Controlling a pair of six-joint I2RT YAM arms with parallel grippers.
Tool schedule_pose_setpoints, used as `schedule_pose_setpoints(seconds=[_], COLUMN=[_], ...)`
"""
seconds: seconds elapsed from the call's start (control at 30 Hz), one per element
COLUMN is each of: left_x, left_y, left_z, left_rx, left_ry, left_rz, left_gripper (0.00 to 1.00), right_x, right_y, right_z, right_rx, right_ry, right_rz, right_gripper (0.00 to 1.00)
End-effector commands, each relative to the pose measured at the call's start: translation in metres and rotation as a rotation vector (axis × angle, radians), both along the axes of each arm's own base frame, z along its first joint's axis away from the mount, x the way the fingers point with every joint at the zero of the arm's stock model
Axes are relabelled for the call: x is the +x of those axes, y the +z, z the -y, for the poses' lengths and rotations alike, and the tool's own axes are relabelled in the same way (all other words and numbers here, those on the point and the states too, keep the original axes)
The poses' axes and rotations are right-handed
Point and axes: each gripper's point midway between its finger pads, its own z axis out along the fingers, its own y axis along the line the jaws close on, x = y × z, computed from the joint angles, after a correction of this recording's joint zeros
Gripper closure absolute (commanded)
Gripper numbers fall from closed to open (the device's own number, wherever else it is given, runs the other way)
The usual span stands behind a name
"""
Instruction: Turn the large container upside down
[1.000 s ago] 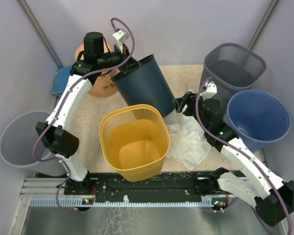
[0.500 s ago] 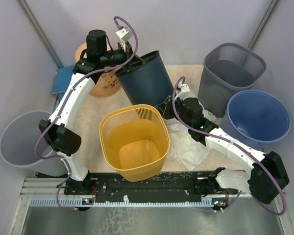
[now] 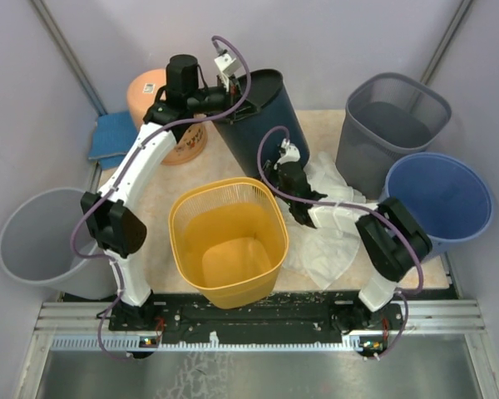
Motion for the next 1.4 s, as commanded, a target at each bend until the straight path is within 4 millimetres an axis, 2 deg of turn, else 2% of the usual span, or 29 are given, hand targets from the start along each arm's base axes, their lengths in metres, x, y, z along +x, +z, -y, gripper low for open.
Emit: schedule_pose_setpoints(seconds=[0.0, 0.1, 0.2, 0.3, 0.47, 0.57, 0.63, 0.83, 1.1, 1.23, 1.37], left_x=[-0.008, 0.0, 0.01, 0.018, 0.025, 0.027, 0.027, 0.025, 0.025, 0.023, 0.015], left_y=[0.038, 0.02, 0.003, -0.012, -0.021, -0.026, -0.03, -0.039, -0.037, -0.02, 0.012], left_z=[0.008, 0.009, 0.008, 0.008, 0.014, 0.019, 0.023, 0.032, 0.033, 0.029, 0.017], left_rx=[-0.049, -0.015, 0.022, 0.043, 0.024, 0.005, -0.008, -0.027, -0.032, -0.048, -0.062], left_ry=[-0.063, -0.05, -0.02, -0.006, -0.007, -0.02, -0.035, -0.059, -0.033, -0.008, 0.049], left_rz=[0.15, 0.125, 0.106, 0.086, 0.05, 0.019, -0.004, -0.058, -0.075, -0.054, -0.001], left_gripper=[1.0, 1.0, 1.0, 1.0, 1.0, 0.94, 0.92, 0.73, 0.39, 0.23, 0.12], right_x=[0.055, 0.073, 0.077, 0.072, 0.06, 0.053, 0.048, 0.035, 0.029, 0.031, 0.036], right_y=[0.042, 0.034, 0.032, 0.038, 0.04, 0.043, 0.055, 0.064, 0.068, 0.068, 0.07], right_z=[0.005, 0.011, 0.011, 0.012, 0.023, 0.033, 0.041, 0.064, 0.105, 0.113, 0.117], right_rx=[0.186, 0.22, 0.225, 0.211, 0.184, 0.156, 0.153, 0.085, -0.072, -0.104, -0.123], right_ry=[-0.128, -0.132, -0.109, -0.091, -0.101, -0.122, -0.14, -0.192, -0.326, -0.353, -0.361], right_rz=[0.095, 0.062, 0.045, 0.06, 0.062, 0.071, 0.098, 0.12, 0.135, 0.143, 0.156], right_gripper=[0.8, 0.8, 0.78, 0.75, 0.63, 0.59, 0.58, 0.54, 0.5, 0.49, 0.48])
